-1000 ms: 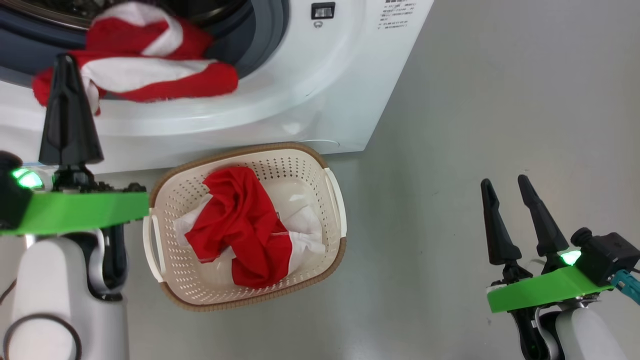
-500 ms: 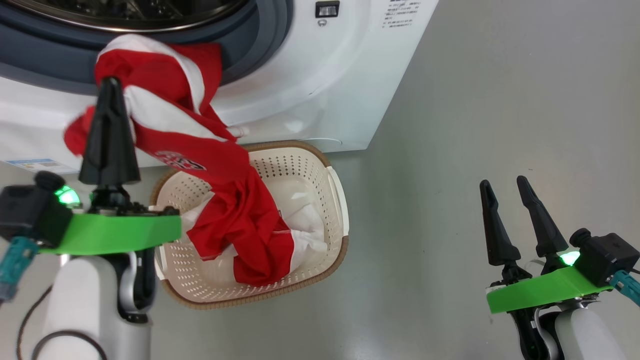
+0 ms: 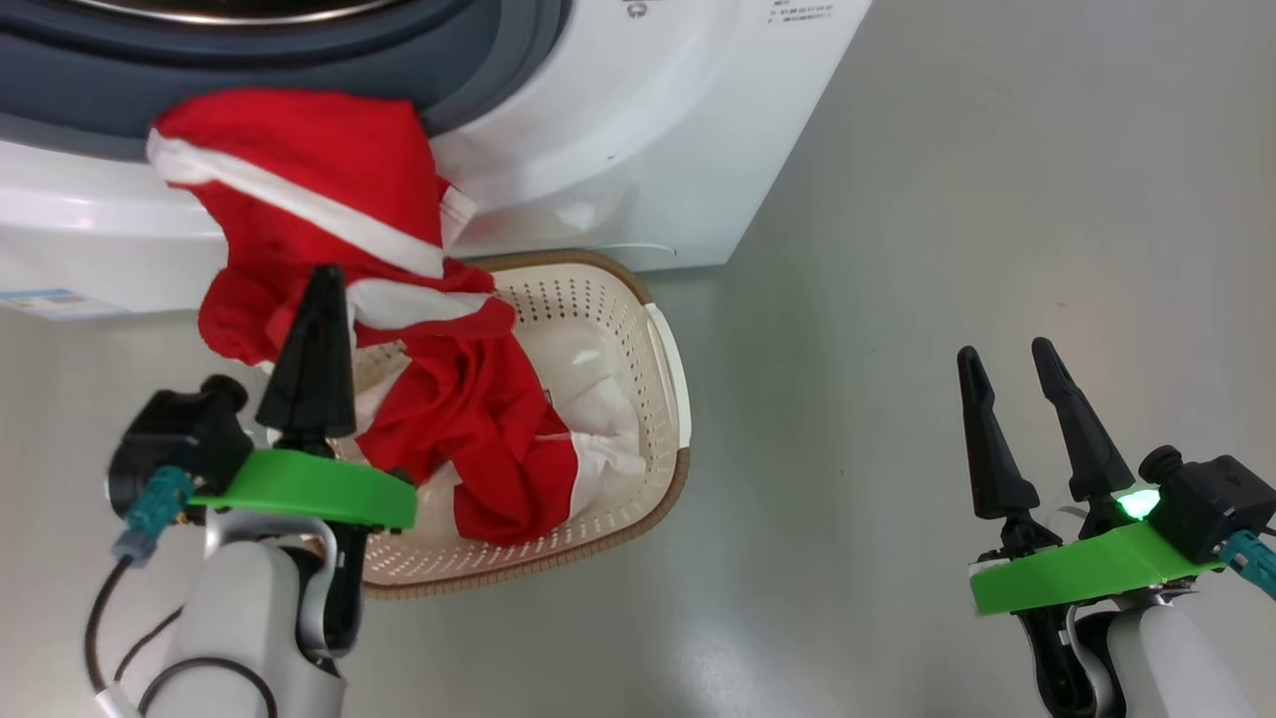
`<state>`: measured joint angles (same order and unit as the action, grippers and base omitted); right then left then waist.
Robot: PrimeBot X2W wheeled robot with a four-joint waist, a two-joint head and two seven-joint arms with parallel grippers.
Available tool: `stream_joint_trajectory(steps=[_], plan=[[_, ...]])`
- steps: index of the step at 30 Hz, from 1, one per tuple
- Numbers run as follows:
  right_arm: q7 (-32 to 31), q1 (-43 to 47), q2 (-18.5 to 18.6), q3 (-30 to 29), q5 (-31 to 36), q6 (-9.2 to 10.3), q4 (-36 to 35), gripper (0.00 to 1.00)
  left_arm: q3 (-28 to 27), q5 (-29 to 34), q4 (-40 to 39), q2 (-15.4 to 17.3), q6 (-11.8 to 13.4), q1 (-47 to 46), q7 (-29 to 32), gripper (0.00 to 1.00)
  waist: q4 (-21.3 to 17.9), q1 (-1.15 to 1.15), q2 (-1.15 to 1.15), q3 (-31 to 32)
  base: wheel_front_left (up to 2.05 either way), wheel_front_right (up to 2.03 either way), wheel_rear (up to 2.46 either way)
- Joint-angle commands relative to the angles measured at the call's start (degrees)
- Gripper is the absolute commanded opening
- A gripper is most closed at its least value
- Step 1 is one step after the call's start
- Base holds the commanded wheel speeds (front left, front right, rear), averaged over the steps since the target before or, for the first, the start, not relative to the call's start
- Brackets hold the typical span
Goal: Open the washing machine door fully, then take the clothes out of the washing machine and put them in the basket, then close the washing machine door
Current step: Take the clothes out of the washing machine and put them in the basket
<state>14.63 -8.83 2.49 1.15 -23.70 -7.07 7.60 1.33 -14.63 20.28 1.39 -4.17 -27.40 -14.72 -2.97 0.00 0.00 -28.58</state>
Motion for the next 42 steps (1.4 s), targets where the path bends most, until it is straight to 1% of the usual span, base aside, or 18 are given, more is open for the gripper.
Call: stream_joint_trajectory(steps=[1, 5, 17, 26, 35, 42], plan=[[0.4, -1.0, 0.4, 1.5, -0.2, -0.42, -1.5, 1.0, -1.2, 0.0, -0.7, 1.5, -0.6, -0.1, -0.3, 0.0, -0.1, 0.0, 0.0, -1.0, 0.0, 0.0, 0.0], [0.4, -2.0, 0.4, 1.5, -0.3, -0.42, -1.6, 1.0, -0.1, 0.8, 2.7, 1.5, -1.1, -1.0, -0.3, 0.0, -0.3, 0.0, 0.0, -2.9, 0.0, 0.0, 0.0], [0.4, -3.2, 0.4, 1.5, -0.4, -0.42, -2.0, 1.0, 2.9, -1.1, 14.3, 1.5, -1.8, -3.5, -0.3, 0.0, -0.2, 0.0, 0.0, -7.2, 0.0, 0.0, 0.0], [0.4, -3.7, 0.4, 1.8, -0.1, -0.42, -2.1, 1.0, 4.7, 0.6, 23.5, 1.5, -2.6, -6.7, -0.3, 0.0, -0.4, 0.0, 0.0, -10.1, 0.0, 0.0, 0.0], [0.4, -4.7, 0.4, 2.1, 0.3, -0.42, -2.5, 1.0, 4.5, 2.7, 30.2, 1.5, -3.0, -11.8, -0.3, 0.0, -0.3, 0.0, 0.0, -13.3, 0.0, 0.0, 0.0], [0.4, -4.9, 0.4, 2.4, 1.1, -0.42, -2.7, 1.0, 3.3, 3.8, 34.8, 1.5, -3.1, -14.9, -0.3, 0.0, -0.3, 0.0, 0.0, -14.6, 0.0, 0.0, 0.0]])
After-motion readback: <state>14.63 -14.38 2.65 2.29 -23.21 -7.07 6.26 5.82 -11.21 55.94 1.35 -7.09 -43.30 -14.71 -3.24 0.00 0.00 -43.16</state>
